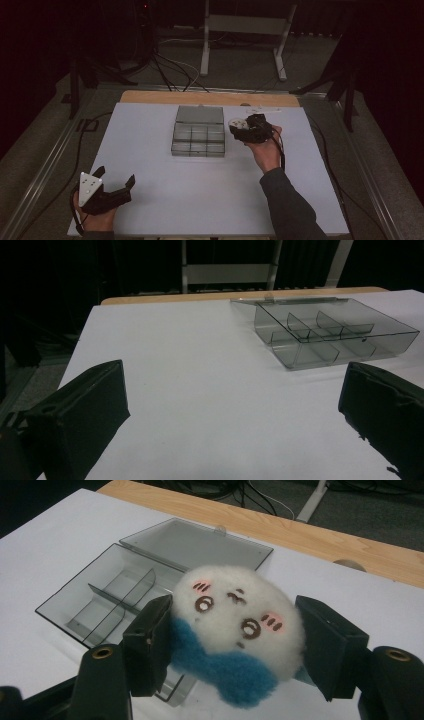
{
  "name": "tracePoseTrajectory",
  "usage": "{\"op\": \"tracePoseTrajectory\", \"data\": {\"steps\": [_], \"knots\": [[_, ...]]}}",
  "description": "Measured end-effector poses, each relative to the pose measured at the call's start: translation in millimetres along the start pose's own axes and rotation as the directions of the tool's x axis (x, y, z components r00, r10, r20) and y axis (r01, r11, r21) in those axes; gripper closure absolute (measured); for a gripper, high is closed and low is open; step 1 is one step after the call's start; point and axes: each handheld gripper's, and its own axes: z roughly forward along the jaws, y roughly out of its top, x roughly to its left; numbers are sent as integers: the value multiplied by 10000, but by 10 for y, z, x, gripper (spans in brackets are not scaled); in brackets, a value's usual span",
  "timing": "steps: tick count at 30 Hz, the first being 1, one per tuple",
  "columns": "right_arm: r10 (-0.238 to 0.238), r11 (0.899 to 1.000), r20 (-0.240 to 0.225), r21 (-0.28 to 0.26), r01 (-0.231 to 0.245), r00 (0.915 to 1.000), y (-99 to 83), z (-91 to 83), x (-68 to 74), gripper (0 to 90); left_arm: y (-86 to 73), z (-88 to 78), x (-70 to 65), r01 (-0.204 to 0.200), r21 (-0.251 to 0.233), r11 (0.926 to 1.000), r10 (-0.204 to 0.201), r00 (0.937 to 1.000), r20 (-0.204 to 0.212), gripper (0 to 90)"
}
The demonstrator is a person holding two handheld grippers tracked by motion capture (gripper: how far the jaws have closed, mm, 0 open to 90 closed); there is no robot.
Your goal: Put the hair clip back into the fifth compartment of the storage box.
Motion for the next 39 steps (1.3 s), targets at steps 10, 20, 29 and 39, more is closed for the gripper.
{"op": "tracePoseTrajectory", "data": {"steps": [10,20,29,39], "knots": [[-200,9998,-34,-53,200,9998,92,77,58,340,-4,-1,9,-6,16,10000,6,10000,4,5],[-400,9992,-98,-16,400,9992,157,202,122,340,2,12,4,-27,23,10000,27,10000,53,5],[-281,9996,-335,-108,277,9990,172,279,153,340,4,28,-6,-57,54,10000,57,10000,59,5],[-413,9991,-490,-59,411,9979,181,375,229,340,2,33,5,-41,66,10000,41,10000,64,5]]}}
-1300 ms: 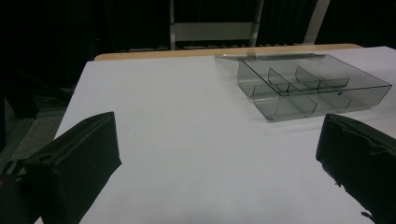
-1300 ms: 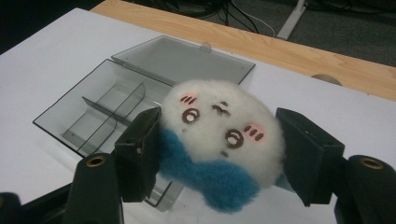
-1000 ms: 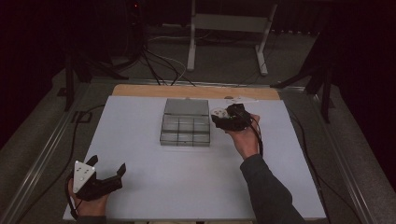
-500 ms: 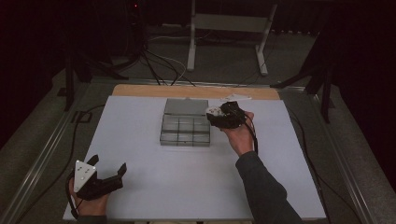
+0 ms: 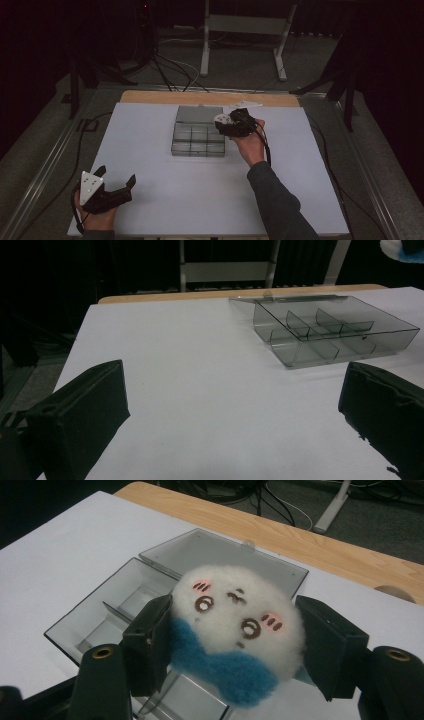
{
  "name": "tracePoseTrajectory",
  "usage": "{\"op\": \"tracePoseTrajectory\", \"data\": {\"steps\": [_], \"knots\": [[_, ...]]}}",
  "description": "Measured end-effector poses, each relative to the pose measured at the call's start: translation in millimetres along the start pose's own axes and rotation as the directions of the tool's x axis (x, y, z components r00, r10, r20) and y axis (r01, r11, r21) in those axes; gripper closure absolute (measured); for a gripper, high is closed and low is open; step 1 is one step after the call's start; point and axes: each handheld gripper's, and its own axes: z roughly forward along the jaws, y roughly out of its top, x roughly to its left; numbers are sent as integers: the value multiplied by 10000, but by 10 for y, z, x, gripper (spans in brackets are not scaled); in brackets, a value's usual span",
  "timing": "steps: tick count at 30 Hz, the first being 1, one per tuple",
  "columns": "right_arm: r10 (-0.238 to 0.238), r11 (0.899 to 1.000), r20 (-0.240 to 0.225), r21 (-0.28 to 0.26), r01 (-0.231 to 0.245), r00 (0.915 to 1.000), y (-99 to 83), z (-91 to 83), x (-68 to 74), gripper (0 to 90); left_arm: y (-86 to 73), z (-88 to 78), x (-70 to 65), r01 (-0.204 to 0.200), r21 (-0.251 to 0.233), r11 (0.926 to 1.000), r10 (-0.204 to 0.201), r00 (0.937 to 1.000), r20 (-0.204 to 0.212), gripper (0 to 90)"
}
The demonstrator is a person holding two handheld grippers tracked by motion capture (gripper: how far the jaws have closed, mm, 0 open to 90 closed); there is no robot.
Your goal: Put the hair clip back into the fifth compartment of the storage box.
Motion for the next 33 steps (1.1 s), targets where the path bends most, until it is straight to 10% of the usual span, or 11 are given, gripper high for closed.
{"op": "tracePoseTrajectory", "data": {"steps": [33], "knots": [[-492,9986,-518,165,501,9974,-14,209,267,339,8,40,-12,-108,21,9999,108,9999,115,5]]}}
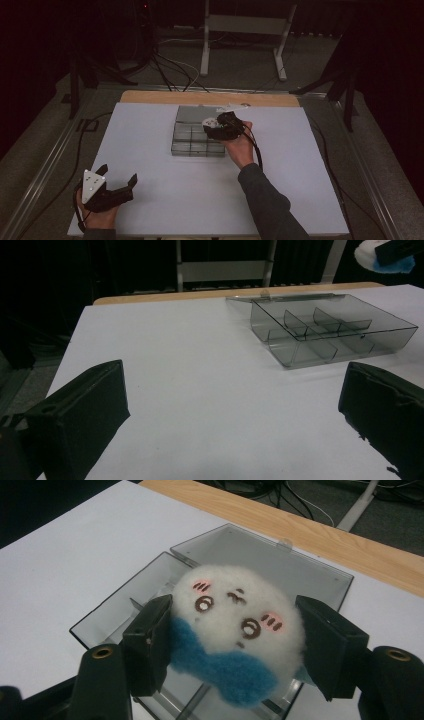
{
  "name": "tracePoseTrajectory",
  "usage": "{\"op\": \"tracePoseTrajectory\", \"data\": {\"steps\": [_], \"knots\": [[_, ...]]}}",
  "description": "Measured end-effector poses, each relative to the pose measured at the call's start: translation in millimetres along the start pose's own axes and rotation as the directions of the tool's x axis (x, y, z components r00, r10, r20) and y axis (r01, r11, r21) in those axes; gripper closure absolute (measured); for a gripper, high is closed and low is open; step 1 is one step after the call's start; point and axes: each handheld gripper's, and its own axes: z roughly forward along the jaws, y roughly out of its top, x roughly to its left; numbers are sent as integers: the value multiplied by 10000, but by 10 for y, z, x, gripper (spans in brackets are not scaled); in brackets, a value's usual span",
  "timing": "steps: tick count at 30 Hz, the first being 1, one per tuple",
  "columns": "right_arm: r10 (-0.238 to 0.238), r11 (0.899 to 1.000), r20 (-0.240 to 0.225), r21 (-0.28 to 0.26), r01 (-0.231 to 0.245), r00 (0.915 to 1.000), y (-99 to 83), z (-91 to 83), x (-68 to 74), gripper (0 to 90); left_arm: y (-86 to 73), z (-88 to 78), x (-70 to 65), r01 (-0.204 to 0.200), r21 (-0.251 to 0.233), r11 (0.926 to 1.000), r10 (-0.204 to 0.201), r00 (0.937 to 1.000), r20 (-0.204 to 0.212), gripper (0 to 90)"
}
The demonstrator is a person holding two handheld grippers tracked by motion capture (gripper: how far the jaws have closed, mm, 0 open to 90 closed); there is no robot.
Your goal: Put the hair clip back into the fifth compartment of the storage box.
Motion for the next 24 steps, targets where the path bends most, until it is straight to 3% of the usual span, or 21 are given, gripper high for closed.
{"op": "tracePoseTrajectory", "data": {"steps": [24], "knots": [[-554,9974,-406,437,572,9976,-107,234,268,339,-1,2,3,6,-7,10000,-5,10000,27,5]]}}
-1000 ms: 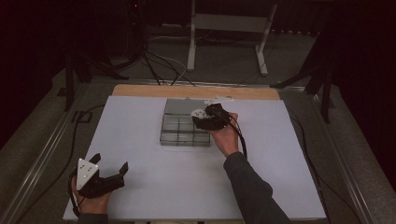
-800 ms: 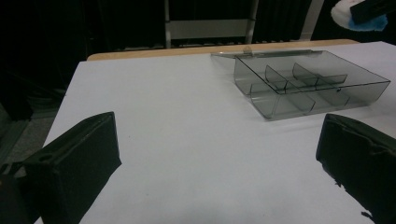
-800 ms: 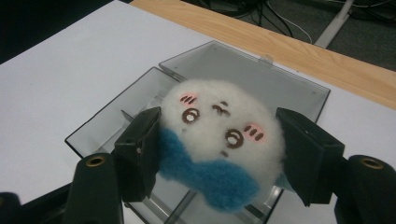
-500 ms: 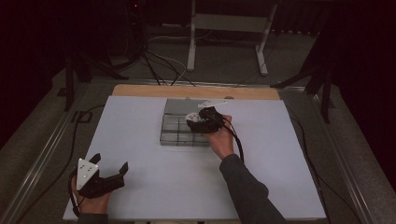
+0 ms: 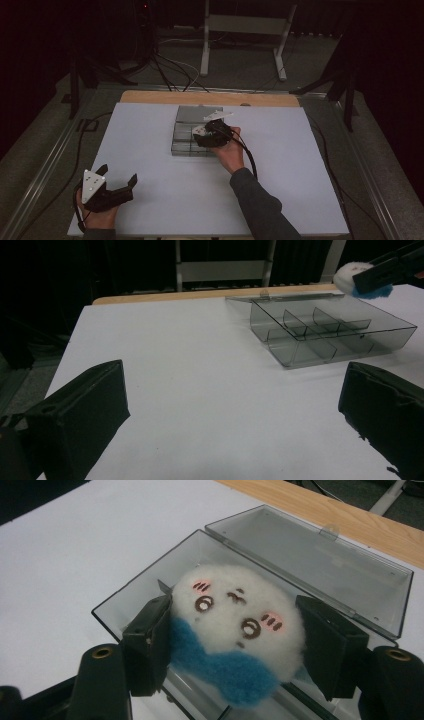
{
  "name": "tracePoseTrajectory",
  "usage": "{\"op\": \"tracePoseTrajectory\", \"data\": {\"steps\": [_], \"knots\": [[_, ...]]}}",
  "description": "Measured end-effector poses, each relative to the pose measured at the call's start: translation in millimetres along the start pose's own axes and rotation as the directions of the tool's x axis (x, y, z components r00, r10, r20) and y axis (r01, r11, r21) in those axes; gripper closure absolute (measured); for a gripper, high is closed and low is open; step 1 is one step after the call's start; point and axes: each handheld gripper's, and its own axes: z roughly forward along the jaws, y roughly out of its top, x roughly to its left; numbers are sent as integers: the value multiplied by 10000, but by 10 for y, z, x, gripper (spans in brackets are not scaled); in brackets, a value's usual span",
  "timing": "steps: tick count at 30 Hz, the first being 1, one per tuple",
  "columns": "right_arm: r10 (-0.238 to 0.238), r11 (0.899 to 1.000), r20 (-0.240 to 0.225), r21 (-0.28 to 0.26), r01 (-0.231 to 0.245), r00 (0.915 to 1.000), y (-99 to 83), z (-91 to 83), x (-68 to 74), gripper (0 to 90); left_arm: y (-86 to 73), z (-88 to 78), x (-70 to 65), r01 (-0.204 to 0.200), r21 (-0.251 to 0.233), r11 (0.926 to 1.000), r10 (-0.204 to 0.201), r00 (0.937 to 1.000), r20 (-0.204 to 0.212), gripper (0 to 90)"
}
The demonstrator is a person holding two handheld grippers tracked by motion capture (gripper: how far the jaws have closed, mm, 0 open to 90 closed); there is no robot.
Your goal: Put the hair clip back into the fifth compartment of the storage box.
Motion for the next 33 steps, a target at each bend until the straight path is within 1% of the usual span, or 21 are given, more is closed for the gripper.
{"op": "tracePoseTrajectory", "data": {"steps": [11,33], "knots": [[-162,9997,-77,183,164,9998,-23,67,39,339,-2,5,0,-20,31,10000,20,10000,20,5],[-137,9990,-167,422,144,9998,-71,165,76,338,1,11,-8,-49,61,10000,49,10000,58,5]]}}
